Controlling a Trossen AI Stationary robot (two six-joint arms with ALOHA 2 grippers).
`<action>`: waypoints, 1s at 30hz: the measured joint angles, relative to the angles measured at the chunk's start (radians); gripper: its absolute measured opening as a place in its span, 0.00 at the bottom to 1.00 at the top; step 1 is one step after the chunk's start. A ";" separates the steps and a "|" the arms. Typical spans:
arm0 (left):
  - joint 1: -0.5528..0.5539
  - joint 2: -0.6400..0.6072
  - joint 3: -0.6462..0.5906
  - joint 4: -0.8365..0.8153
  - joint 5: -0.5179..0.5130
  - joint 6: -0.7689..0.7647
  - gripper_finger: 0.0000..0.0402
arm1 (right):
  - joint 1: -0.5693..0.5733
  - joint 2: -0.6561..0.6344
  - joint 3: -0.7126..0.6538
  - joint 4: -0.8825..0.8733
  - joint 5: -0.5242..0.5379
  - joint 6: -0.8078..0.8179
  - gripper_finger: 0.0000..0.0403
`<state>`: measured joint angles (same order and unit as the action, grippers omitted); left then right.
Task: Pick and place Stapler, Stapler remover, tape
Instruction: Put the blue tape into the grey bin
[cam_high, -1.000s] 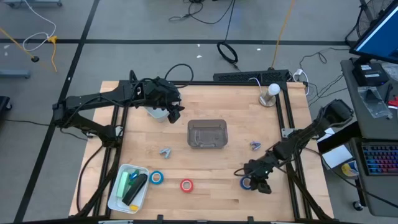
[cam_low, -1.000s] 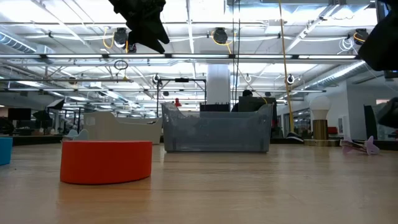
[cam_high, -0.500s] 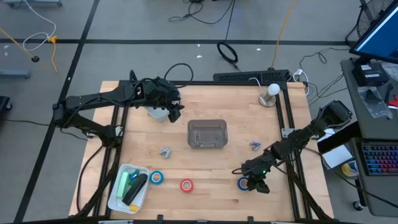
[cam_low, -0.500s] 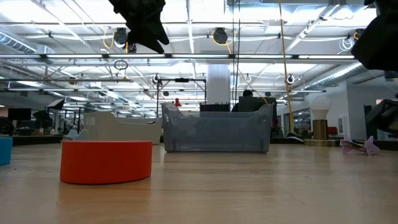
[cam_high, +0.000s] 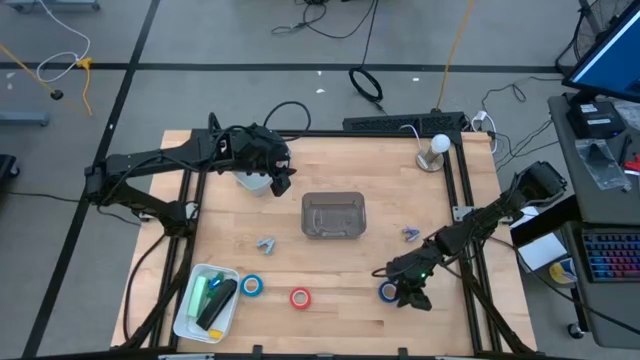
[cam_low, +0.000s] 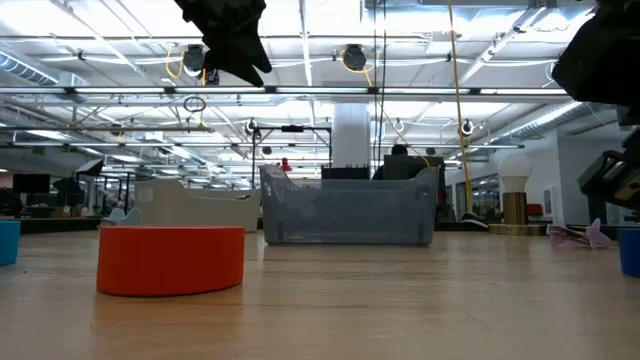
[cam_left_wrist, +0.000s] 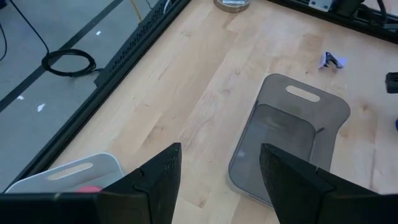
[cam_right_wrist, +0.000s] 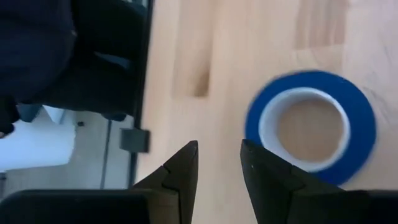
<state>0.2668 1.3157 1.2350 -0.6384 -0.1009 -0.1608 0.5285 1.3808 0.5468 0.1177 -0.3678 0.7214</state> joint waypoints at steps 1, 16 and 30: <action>0.000 0.000 0.000 0.000 0.000 0.000 0.54 | 0.000 0.000 0.000 0.016 0.000 0.009 0.29; 0.000 0.000 0.000 0.000 -0.003 0.000 0.54 | -0.012 0.008 0.002 0.022 0.084 -0.147 0.29; 0.000 0.000 0.000 0.000 -0.005 0.004 0.54 | -0.016 0.135 0.006 0.039 -0.005 -0.270 0.29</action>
<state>0.2665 1.3158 1.2350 -0.6384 -0.1062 -0.1570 0.5121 1.5158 0.5526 0.1567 -0.3731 0.4515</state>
